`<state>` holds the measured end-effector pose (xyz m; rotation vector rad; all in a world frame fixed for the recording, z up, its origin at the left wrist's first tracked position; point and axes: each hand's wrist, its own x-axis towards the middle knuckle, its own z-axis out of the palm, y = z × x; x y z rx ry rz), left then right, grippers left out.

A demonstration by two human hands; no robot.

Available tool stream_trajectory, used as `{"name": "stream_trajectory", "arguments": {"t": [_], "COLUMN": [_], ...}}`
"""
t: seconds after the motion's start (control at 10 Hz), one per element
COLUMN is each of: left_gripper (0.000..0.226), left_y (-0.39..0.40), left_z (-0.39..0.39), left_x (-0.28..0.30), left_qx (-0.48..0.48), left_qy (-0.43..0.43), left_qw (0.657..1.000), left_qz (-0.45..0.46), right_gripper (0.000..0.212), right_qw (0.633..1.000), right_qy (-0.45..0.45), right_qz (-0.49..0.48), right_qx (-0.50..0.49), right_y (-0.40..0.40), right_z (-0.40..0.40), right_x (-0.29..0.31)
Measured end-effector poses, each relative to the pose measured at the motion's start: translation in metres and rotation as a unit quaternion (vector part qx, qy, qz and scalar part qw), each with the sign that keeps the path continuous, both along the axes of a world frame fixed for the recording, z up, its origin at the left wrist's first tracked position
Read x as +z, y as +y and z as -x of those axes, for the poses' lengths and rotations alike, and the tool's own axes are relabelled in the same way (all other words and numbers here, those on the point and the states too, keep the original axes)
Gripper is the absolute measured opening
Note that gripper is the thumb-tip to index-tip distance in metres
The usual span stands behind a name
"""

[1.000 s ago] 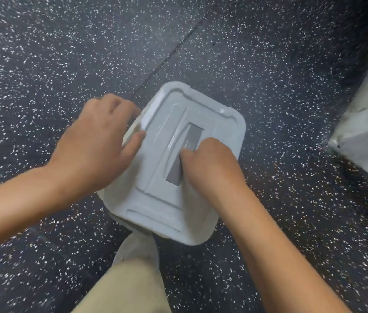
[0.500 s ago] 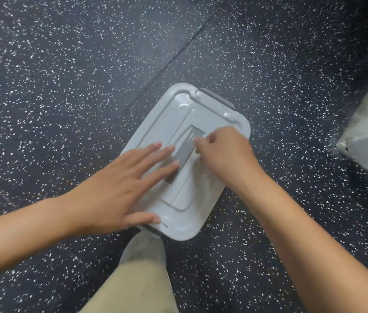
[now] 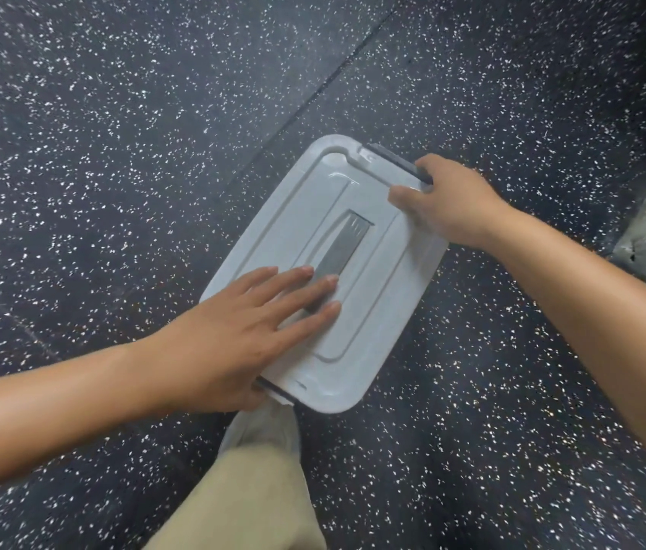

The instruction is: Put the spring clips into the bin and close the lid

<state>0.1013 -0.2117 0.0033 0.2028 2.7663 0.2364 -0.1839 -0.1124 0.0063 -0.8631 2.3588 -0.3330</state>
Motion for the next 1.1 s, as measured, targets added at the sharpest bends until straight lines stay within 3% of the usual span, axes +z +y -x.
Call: {"name": "stream_trajectory", "arguments": {"t": [0.3, 0.5, 0.7, 0.9, 1.1], "left_gripper": [0.113, 0.098, 0.074, 0.052, 0.041], "left_y": [0.005, 0.000, 0.005, 0.035, 0.085], "left_z": [0.013, 0.019, 0.043, 0.072, 0.101], "left_x": [0.013, 0.018, 0.031, 0.027, 0.029], "left_qx": [-0.054, -0.063, -0.025, 0.020, 0.010], "left_qy": [-0.010, -0.008, 0.011, 0.076, 0.103], "left_qw": [0.995, 0.996, 1.000, 0.997, 0.992], "left_qz": [0.081, 0.061, 0.012, -0.004, -0.075], "right_gripper": [0.043, 0.033, 0.039, 0.056, 0.054], "right_qw": [0.995, 0.988, 0.988, 0.994, 0.995], "right_qy": [0.030, 0.069, 0.073, 0.014, -0.050], "right_qz": [0.076, 0.121, 0.135, 0.088, -0.043], "right_qx": [-0.054, -0.062, 0.002, 0.061, 0.069], "right_y": [0.003, 0.005, 0.022, 0.088, 0.189], "right_z": [-0.007, -0.014, -0.016, -0.007, -0.004], "right_x": [-0.008, -0.016, -0.021, -0.022, -0.029]}}
